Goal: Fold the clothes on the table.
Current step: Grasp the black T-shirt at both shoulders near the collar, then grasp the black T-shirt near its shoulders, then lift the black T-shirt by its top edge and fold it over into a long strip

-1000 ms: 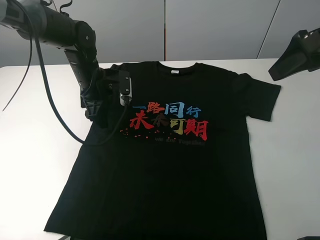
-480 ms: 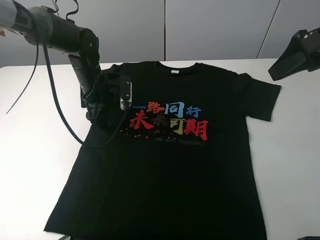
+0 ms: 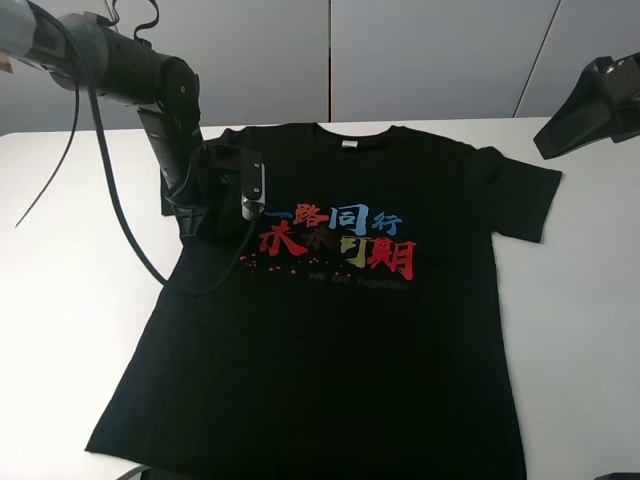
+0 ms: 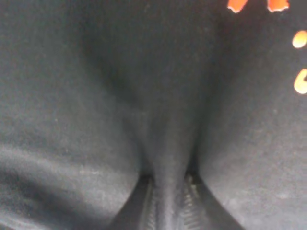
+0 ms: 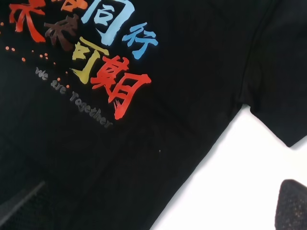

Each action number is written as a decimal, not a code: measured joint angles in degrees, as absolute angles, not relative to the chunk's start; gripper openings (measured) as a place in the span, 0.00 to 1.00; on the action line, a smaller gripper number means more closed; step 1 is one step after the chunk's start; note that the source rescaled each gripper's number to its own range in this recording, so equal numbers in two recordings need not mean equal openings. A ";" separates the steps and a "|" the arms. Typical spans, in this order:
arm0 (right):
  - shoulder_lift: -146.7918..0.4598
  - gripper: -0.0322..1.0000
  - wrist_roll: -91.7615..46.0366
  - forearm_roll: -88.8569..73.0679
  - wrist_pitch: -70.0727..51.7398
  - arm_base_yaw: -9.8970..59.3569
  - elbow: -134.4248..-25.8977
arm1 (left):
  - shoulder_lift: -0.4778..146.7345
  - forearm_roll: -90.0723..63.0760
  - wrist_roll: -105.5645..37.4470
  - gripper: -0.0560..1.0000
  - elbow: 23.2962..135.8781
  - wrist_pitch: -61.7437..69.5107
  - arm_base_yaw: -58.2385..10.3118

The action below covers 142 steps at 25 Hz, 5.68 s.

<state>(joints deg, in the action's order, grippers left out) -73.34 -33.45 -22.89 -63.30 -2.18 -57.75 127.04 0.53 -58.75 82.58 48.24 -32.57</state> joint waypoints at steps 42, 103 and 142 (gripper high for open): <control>-109.21 1.00 -62.84 -11.44 -47.91 12.54 -60.35 | 127.04 4.50 -57.24 0.05 82.89 49.40 -34.96; -111.55 0.03 -60.82 -13.99 -31.75 13.19 -53.05 | 126.61 3.30 -48.13 0.05 82.89 43.54 -34.96; -97.26 0.03 -55.26 -2.68 -4.95 11.19 -68.62 | 116.06 36.16 -11.53 0.05 103.47 28.63 -34.44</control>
<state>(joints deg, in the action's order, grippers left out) -97.26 -55.26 -2.68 -4.95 11.19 -68.62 116.06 36.16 -11.53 103.47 28.63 -34.44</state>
